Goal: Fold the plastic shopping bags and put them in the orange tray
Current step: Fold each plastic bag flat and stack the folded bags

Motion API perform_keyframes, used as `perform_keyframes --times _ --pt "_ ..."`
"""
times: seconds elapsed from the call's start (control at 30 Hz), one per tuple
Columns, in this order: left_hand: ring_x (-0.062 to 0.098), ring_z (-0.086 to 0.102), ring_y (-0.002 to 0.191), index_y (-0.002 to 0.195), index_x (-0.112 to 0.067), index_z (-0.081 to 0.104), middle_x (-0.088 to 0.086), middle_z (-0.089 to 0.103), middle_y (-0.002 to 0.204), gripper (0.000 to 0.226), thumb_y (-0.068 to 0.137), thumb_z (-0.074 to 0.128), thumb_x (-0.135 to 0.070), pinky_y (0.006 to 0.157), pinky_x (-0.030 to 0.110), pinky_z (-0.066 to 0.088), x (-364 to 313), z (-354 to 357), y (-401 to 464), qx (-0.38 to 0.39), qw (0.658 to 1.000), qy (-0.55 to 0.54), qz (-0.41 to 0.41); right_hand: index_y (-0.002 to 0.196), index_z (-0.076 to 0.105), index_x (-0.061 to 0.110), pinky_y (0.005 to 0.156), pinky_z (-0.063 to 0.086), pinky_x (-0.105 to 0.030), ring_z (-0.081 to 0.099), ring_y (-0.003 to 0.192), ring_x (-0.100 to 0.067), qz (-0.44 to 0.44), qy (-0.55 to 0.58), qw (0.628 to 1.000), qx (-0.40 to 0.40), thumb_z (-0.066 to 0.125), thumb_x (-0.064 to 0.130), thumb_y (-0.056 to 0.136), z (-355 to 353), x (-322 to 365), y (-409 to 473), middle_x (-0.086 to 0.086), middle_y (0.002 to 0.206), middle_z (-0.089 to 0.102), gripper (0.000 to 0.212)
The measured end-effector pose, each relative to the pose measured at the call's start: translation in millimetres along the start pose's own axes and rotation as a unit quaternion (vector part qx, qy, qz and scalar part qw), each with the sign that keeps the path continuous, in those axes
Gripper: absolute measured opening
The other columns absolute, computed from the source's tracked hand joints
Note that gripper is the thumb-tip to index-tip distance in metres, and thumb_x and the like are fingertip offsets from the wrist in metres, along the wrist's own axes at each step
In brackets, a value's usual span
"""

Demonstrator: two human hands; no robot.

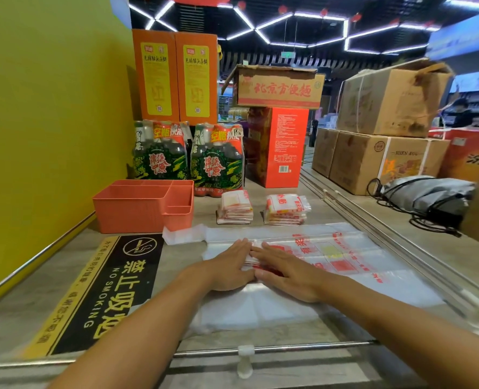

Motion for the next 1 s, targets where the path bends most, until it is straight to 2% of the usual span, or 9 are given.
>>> perform_keyframes --times 0.1,0.17,0.27,0.33,0.4,0.53,0.7,0.83,1.0 --pt "0.017 0.014 0.153 0.16 -0.026 0.002 -0.006 0.006 0.168 0.084 0.098 0.05 -0.056 0.125 0.041 0.018 3.0 -1.5 -0.2 -0.022 0.998 -0.06 -0.003 0.159 0.017 0.041 0.125 0.006 -0.036 0.0 0.152 0.0 0.009 -0.001 1.0 -0.003 0.026 0.068 0.1 0.9 0.1 -1.1 0.018 0.167 0.01 0.065" --pt "0.019 0.044 0.136 0.151 -0.027 0.022 -0.001 0.037 0.156 0.065 0.097 0.055 -0.045 0.115 0.041 0.036 6.6 -5.0 -1.6 -0.05 0.995 -0.083 0.0 0.159 0.016 0.041 0.126 0.006 -0.035 0.001 0.152 0.001 0.005 0.003 1.0 -0.004 0.026 0.063 0.102 0.2 -1.0 -0.8 0.021 0.166 0.008 0.062" --pt "0.011 0.059 0.107 0.132 -0.029 0.045 -0.007 0.061 0.125 0.044 0.092 0.059 -0.039 0.099 0.039 0.049 13.2 -9.1 -2.7 -0.096 0.993 -0.065 0.01 0.16 0.01 0.041 0.125 0.009 -0.031 0.004 0.151 0.0 0.005 0.005 1.0 0.001 0.033 0.057 0.104 -3.0 -3.9 2.4 0.025 0.165 0.0 0.062" --pt "0.005 0.06 0.1 0.125 -0.032 0.055 -0.013 0.065 0.115 0.037 0.09 0.062 -0.037 0.094 0.035 0.051 16.3 -10.5 -3.2 -0.128 0.989 -0.063 0.031 0.16 0.009 0.039 0.122 0.013 -0.028 0.013 0.151 -0.006 0.026 0.014 1.0 0.005 0.039 0.056 0.104 -6.9 -5.8 6.0 0.021 0.166 0.007 0.066" --pt "0.002 0.061 0.106 0.127 -0.033 0.061 -0.015 0.066 0.121 0.037 0.091 0.065 -0.036 0.096 0.031 0.051 18.8 -11.9 -3.4 -0.157 0.985 -0.059 0.047 0.16 0.013 0.036 0.118 0.02 -0.027 0.025 0.149 -0.012 0.03 0.008 1.0 0.004 0.045 0.054 0.102 -10.9 -6.5 11.9 0.014 0.166 0.018 0.068" --pt "0.0 0.063 0.105 0.126 -0.031 0.067 -0.012 0.07 0.12 0.031 0.096 0.064 -0.041 0.095 0.029 0.052 18.9 -13.0 -1.3 -0.201 0.976 -0.069 0.053 0.155 0.028 0.036 0.106 0.041 -0.027 0.049 0.129 -0.015 0.018 0.014 1.0 -0.017 0.057 0.048 0.099 -17.0 -12.5 23.0 0.007 0.152 0.047 0.064" --pt "-0.004 0.063 0.103 0.119 -0.036 0.069 -0.022 0.071 0.109 0.025 0.1 0.055 -0.045 0.094 0.027 0.052 8.1 -15.8 -3.3 -0.238 0.962 -0.13 0.045 0.136 0.058 0.032 0.095 0.047 -0.027 0.06 0.115 -0.019 0.009 0.012 0.992 -0.127 0.058 0.022 0.101 -22.9 -16.8 32.9 0.004 0.128 0.067 0.037" --pt "-0.005 0.057 0.116 0.125 -0.046 0.058 -0.027 0.065 0.121 0.03 0.095 0.062 -0.051 0.1 0.029 0.048 3.9 -16.5 -2.2 -0.228 0.954 -0.189 0.046 0.117 0.067 0.033 0.092 0.052 -0.028 0.064 0.108 -0.012 -0.024 0.064 0.982 -0.177 0.053 0.012 0.101 -30.4 -18.5 40.1 0.01 0.117 0.07 0.03" --pt "0.007 0.065 0.109 0.112 -0.03 0.066 -0.012 0.072 0.111 0.025 0.096 0.063 -0.011 0.099 0.038 0.052 5.3 -29.4 19.5 -0.249 0.935 -0.249 0.029 0.113 0.069 0.03 0.085 0.056 -0.025 0.066 0.096 -0.006 -0.085 0.104 0.977 -0.165 0.063 0.007 0.097 -58.9 -20.7 49.0 0.015 0.103 0.069 0.029"
Point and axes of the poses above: each hand's wrist, its own y-axis towards the middle knuckle, its own z-axis out of the palm, x = y × z, the point moved 1 cm from there along y, towards the middle knuckle
